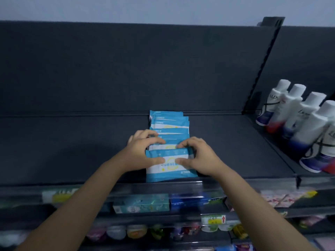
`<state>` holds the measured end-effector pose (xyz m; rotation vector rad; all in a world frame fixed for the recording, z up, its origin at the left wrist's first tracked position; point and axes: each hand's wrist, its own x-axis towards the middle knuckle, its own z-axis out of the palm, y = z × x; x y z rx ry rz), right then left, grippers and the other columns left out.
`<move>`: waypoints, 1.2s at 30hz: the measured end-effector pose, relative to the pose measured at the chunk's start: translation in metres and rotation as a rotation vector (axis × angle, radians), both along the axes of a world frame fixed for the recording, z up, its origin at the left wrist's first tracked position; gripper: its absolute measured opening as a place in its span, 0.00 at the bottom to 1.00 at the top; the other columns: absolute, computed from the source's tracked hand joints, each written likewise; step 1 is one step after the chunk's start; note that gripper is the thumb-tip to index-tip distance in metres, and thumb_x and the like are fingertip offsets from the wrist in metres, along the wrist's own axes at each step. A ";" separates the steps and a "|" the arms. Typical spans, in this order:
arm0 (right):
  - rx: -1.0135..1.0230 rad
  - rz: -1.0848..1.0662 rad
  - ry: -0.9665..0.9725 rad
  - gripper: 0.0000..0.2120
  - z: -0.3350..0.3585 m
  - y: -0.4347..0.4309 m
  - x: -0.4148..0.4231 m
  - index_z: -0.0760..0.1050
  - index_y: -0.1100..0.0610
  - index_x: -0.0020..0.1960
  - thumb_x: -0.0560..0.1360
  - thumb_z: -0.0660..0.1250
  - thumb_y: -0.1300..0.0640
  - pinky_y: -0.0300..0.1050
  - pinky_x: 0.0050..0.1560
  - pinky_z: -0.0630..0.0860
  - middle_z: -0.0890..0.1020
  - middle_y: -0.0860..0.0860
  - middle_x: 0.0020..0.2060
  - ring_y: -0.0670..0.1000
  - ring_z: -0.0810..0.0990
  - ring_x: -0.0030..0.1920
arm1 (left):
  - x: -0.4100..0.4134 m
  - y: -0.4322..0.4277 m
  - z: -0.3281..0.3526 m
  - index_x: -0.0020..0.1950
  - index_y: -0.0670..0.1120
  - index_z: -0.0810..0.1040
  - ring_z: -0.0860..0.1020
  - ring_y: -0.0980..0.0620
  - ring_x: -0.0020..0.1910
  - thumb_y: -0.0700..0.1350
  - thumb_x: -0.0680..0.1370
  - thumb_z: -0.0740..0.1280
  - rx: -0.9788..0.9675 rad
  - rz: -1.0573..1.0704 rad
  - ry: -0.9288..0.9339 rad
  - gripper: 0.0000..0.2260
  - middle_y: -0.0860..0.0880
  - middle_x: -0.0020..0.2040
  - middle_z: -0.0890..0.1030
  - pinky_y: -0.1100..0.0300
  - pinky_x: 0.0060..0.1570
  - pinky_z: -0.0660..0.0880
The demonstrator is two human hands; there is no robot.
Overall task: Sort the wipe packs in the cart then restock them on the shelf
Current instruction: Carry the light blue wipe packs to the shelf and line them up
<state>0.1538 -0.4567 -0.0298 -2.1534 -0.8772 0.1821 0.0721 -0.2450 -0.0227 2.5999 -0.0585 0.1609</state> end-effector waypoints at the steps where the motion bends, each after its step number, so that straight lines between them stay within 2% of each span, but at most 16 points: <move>1: -0.041 0.034 -0.011 0.17 -0.002 -0.002 0.000 0.75 0.45 0.53 0.68 0.76 0.50 0.37 0.58 0.64 0.76 0.43 0.52 0.45 0.71 0.57 | -0.003 -0.003 0.000 0.57 0.65 0.74 0.54 0.61 0.67 0.71 0.60 0.65 0.019 0.009 -0.026 0.27 0.63 0.66 0.63 0.58 0.67 0.53; 4: -0.152 0.084 -0.068 0.17 0.002 -0.006 -0.002 0.73 0.44 0.53 0.68 0.74 0.46 0.41 0.59 0.59 0.76 0.42 0.54 0.44 0.70 0.58 | -0.012 -0.016 0.001 0.61 0.63 0.72 0.53 0.60 0.69 0.71 0.58 0.66 0.044 0.015 -0.022 0.32 0.64 0.67 0.61 0.59 0.65 0.53; 7: -0.030 0.100 0.111 0.15 0.022 -0.006 -0.004 0.72 0.48 0.42 0.65 0.78 0.55 0.38 0.51 0.71 0.79 0.41 0.45 0.44 0.77 0.51 | -0.018 -0.024 0.004 0.68 0.61 0.66 0.58 0.59 0.67 0.70 0.56 0.70 -0.081 0.113 0.007 0.42 0.63 0.66 0.64 0.59 0.65 0.59; 10: 0.350 0.062 0.337 0.16 0.032 -0.009 -0.007 0.72 0.54 0.40 0.65 0.76 0.68 0.43 0.39 0.77 0.83 0.48 0.38 0.48 0.81 0.38 | -0.020 -0.033 0.010 0.64 0.53 0.70 0.74 0.56 0.59 0.54 0.57 0.81 -0.515 0.281 -0.093 0.38 0.55 0.61 0.75 0.63 0.57 0.71; 12: 0.636 0.007 0.547 0.17 0.032 -0.007 -0.011 0.73 0.56 0.46 0.66 0.74 0.72 0.46 0.38 0.78 0.84 0.52 0.38 0.51 0.83 0.36 | -0.020 -0.042 0.016 0.60 0.44 0.72 0.81 0.50 0.53 0.42 0.64 0.79 -0.992 0.305 -0.098 0.28 0.44 0.58 0.80 0.57 0.53 0.79; 13: 0.698 -0.003 0.616 0.19 0.031 -0.004 -0.014 0.74 0.56 0.50 0.66 0.73 0.73 0.47 0.39 0.79 0.84 0.52 0.39 0.51 0.83 0.37 | -0.020 -0.047 0.019 0.61 0.41 0.72 0.82 0.48 0.53 0.41 0.68 0.76 -1.162 0.269 -0.041 0.24 0.42 0.57 0.81 0.53 0.53 0.79; 14: 0.683 0.001 0.628 0.23 0.031 -0.002 -0.018 0.74 0.55 0.54 0.65 0.73 0.74 0.49 0.41 0.80 0.84 0.52 0.40 0.51 0.83 0.38 | -0.019 -0.051 0.021 0.62 0.40 0.72 0.82 0.46 0.53 0.40 0.72 0.72 -1.206 0.218 -0.002 0.20 0.41 0.57 0.81 0.50 0.54 0.79; 16: 0.529 0.054 0.531 0.26 0.030 0.002 -0.023 0.76 0.56 0.55 0.63 0.74 0.75 0.49 0.46 0.81 0.83 0.53 0.44 0.51 0.83 0.42 | -0.015 -0.053 0.026 0.60 0.43 0.74 0.82 0.45 0.53 0.39 0.76 0.68 -1.053 0.140 -0.026 0.12 0.42 0.55 0.82 0.50 0.53 0.79; 18: 0.502 0.052 0.520 0.22 0.030 0.000 -0.023 0.76 0.56 0.55 0.65 0.75 0.71 0.48 0.46 0.81 0.83 0.53 0.45 0.50 0.83 0.43 | -0.009 -0.044 0.031 0.58 0.47 0.74 0.81 0.48 0.53 0.38 0.78 0.66 -0.771 0.056 -0.066 0.11 0.44 0.55 0.82 0.53 0.54 0.78; 21: 0.491 -0.044 0.426 0.22 0.025 -0.002 -0.014 0.75 0.51 0.53 0.64 0.77 0.66 0.44 0.42 0.78 0.80 0.51 0.39 0.50 0.79 0.38 | 0.005 -0.025 0.037 0.66 0.50 0.72 0.75 0.54 0.61 0.44 0.77 0.68 -0.202 -0.076 0.121 0.18 0.52 0.62 0.77 0.57 0.63 0.71; 23: 0.231 -0.062 0.189 0.23 0.016 -0.003 -0.011 0.75 0.48 0.51 0.61 0.81 0.60 0.41 0.41 0.74 0.77 0.47 0.36 0.46 0.75 0.34 | 0.009 -0.023 0.031 0.68 0.52 0.71 0.71 0.59 0.60 0.49 0.75 0.70 0.024 -0.045 0.161 0.22 0.57 0.60 0.73 0.59 0.64 0.68; 25: 0.033 -0.054 0.068 0.30 0.004 -0.004 -0.019 0.74 0.47 0.59 0.60 0.81 0.55 0.32 0.38 0.70 0.76 0.43 0.36 0.39 0.73 0.33 | 0.007 -0.028 0.021 0.66 0.54 0.71 0.67 0.60 0.61 0.53 0.74 0.70 0.089 -0.050 0.061 0.21 0.57 0.61 0.71 0.54 0.67 0.64; 28: 0.137 -0.077 0.016 0.42 -0.009 -0.007 -0.032 0.63 0.41 0.71 0.61 0.80 0.48 0.29 0.48 0.71 0.73 0.39 0.51 0.37 0.74 0.47 | 0.005 -0.032 0.001 0.72 0.54 0.64 0.51 0.56 0.73 0.57 0.79 0.62 0.231 -0.066 -0.008 0.23 0.55 0.75 0.58 0.53 0.73 0.47; 31: 0.220 -0.145 -0.170 0.31 -0.016 -0.007 -0.034 0.68 0.44 0.69 0.68 0.69 0.39 0.37 0.62 0.70 0.71 0.42 0.60 0.40 0.71 0.62 | 0.000 -0.033 -0.014 0.78 0.55 0.46 0.35 0.58 0.75 0.58 0.82 0.48 0.389 -0.128 0.049 0.25 0.55 0.78 0.40 0.55 0.73 0.34; 34: 0.100 -0.184 -0.288 0.27 -0.020 0.000 -0.035 0.69 0.50 0.69 0.72 0.60 0.42 0.49 0.67 0.68 0.71 0.45 0.65 0.45 0.68 0.67 | -0.003 -0.033 -0.024 0.77 0.57 0.39 0.30 0.60 0.72 0.59 0.81 0.39 0.349 -0.170 0.072 0.25 0.56 0.76 0.35 0.56 0.72 0.30; 36: 0.032 -0.236 -0.343 0.27 -0.022 0.005 -0.037 0.69 0.51 0.69 0.73 0.55 0.43 0.50 0.68 0.66 0.70 0.48 0.66 0.47 0.67 0.68 | -0.001 -0.032 -0.027 0.77 0.57 0.39 0.30 0.61 0.72 0.63 0.77 0.34 0.355 -0.168 0.031 0.28 0.57 0.77 0.36 0.56 0.72 0.30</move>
